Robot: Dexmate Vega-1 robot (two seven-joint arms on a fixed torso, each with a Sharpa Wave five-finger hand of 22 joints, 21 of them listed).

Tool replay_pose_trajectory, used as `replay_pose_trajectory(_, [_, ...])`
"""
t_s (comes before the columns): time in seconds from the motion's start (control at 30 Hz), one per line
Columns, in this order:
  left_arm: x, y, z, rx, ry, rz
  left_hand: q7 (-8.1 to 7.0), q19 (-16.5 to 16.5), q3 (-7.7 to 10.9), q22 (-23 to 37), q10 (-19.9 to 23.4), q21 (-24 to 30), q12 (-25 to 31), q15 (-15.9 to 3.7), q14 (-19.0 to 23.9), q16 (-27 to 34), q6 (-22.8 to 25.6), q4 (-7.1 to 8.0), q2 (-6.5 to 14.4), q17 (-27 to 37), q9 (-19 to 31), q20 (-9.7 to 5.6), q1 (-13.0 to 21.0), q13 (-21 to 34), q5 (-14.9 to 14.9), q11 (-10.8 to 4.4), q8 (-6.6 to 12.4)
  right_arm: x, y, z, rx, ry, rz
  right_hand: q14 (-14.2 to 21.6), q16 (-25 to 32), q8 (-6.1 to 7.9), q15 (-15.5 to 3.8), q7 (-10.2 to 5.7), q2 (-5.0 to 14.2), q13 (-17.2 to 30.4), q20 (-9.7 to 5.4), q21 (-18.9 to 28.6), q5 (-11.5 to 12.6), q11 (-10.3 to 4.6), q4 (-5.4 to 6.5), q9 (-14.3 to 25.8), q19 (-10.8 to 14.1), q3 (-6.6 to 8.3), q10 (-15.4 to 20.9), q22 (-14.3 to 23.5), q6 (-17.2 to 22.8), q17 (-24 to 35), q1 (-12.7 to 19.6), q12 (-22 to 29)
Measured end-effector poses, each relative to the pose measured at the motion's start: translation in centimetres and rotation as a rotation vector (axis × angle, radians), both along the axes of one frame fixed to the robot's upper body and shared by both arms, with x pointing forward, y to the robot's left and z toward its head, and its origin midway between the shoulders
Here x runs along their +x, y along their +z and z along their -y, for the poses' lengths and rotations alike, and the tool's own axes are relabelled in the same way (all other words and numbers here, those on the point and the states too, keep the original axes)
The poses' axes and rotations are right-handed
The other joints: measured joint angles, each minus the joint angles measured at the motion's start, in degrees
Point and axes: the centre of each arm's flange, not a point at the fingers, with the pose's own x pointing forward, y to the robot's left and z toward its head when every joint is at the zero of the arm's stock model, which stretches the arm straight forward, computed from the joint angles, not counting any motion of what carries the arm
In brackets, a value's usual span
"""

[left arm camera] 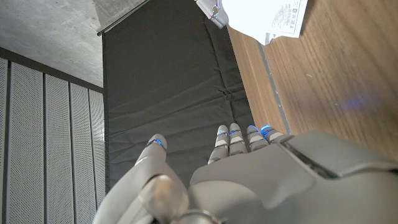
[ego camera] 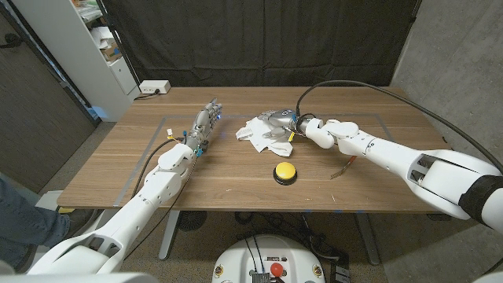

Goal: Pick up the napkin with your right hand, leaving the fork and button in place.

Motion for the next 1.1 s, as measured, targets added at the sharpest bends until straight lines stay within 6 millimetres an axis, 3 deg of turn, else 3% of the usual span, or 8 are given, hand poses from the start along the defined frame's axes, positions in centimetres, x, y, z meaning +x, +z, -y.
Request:
replay_pose_trajectory(0.3, [0.08,-0.04,0.24,0.001,-0.001,-0.003,0.0,0.0,-0.25,0.0,0.0,0.0,0.0,0.0,0.0,0.0,0.0,-0.25,0.0,0.0,0.0,0.0,0.0,0.0,0.0,0.0,0.0,0.25,-0.37,0.44,-0.002,0.007,0.003,5.2,1.3,0.99,-0.25,-0.57,-2.4,0.0,0.66,1.2,0.7,-0.03,0.27,0.0,6.5,1.06,3.8,0.0,3.1,0.2,5.0,0.4])
replay_pose_trajectory(0.67, [-0.02,-0.09,0.4,-0.002,0.002,-0.003,0.0,-0.2,-0.25,0.3,0.0,0.0,0.0,0.31,-0.3,0.0,0.0,-0.25,0.0,0.0,0.0,0.24,0.0,0.0,0.0,0.0,0.0,0.35,-0.64,0.43,0.009,0.024,-0.001,11.7,2.8,1.24,-1.07,-0.38,-3.89,0.3,1.6,2.8,1.4,-0.18,0.79,0.0,15.2,1.6,8.8,0.0,6.4,0.7,7.1,1.3])
replay_pose_trajectory(0.9, [-0.09,-0.14,0.44,-0.005,0.005,-0.003,0.0,-0.3,-0.25,0.3,0.0,0.0,0.0,0.31,-0.3,0.0,0.0,-0.25,0.0,0.0,0.0,0.31,0.0,0.0,0.0,0.0,0.0,0.45,-0.69,0.27,0.007,0.028,-0.002,16.6,4.1,2.34,-1.99,-0.67,-4.0,0.3,0.13,3.8,1.4,-0.5,1.2,0.3,22.4,2.01,13.1,0.1,11.1,0.9,8.9,1.8])
replay_pose_trajectory(1.1, [-0.21,-0.49,0.63,-0.008,0.003,-0.006,0.0,-0.3,-0.25,0.3,0.0,0.0,0.0,0.31,-0.3,0.0,0.0,-0.24,0.2,0.0,0.0,0.31,-0.2,0.0,0.0,0.0,0.0,0.29,-0.56,-0.13,0.013,0.055,0.004,20.6,5.7,2.95,-3.02,-1.31,-3.31,0.6,-2.72,4.2,1.4,-1.12,1.43,0.3,26.9,2.69,16.5,0.1,15.1,1.5,10.8,2.2])
